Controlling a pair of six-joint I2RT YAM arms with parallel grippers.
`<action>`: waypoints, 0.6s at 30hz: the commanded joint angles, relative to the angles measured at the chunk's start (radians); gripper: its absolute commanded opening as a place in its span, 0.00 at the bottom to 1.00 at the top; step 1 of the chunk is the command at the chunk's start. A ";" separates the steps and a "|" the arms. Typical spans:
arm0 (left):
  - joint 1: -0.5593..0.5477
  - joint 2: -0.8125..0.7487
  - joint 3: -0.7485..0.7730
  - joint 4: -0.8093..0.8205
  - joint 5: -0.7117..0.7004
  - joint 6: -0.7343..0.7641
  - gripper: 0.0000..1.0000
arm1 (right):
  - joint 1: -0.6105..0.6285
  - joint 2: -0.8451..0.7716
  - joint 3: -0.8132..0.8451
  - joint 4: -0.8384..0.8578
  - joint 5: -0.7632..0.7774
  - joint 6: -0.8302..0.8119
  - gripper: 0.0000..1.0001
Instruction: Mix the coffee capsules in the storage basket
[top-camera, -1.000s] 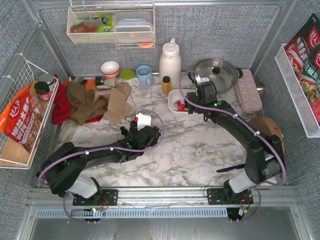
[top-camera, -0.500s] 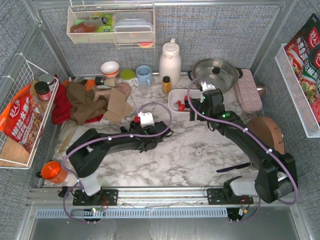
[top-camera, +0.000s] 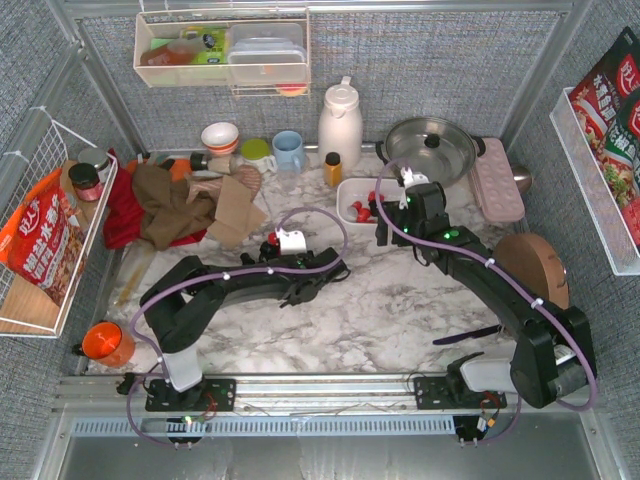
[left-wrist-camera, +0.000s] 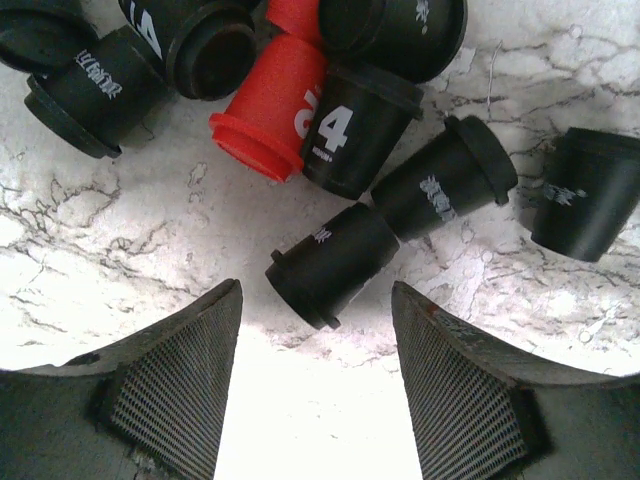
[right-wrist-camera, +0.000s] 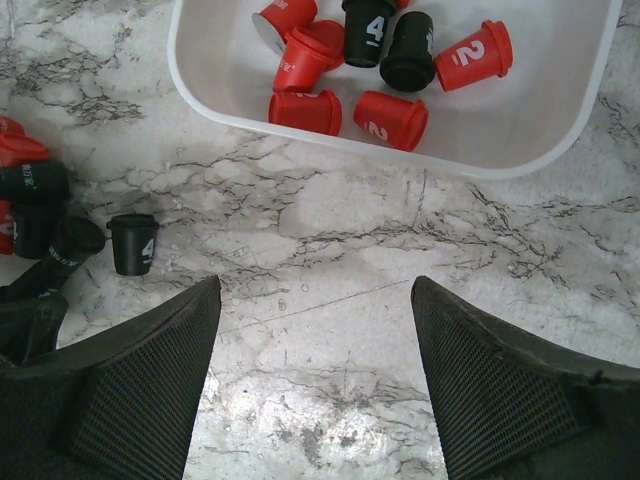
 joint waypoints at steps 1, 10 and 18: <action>-0.007 -0.001 -0.001 -0.040 -0.011 -0.018 0.71 | 0.001 -0.003 -0.001 0.028 -0.018 0.010 0.81; -0.005 -0.057 -0.057 0.178 0.003 0.286 0.72 | 0.001 0.005 0.002 0.023 -0.048 0.013 0.81; 0.036 -0.055 -0.118 0.327 0.213 0.521 0.73 | 0.001 0.013 0.007 0.016 -0.061 0.012 0.81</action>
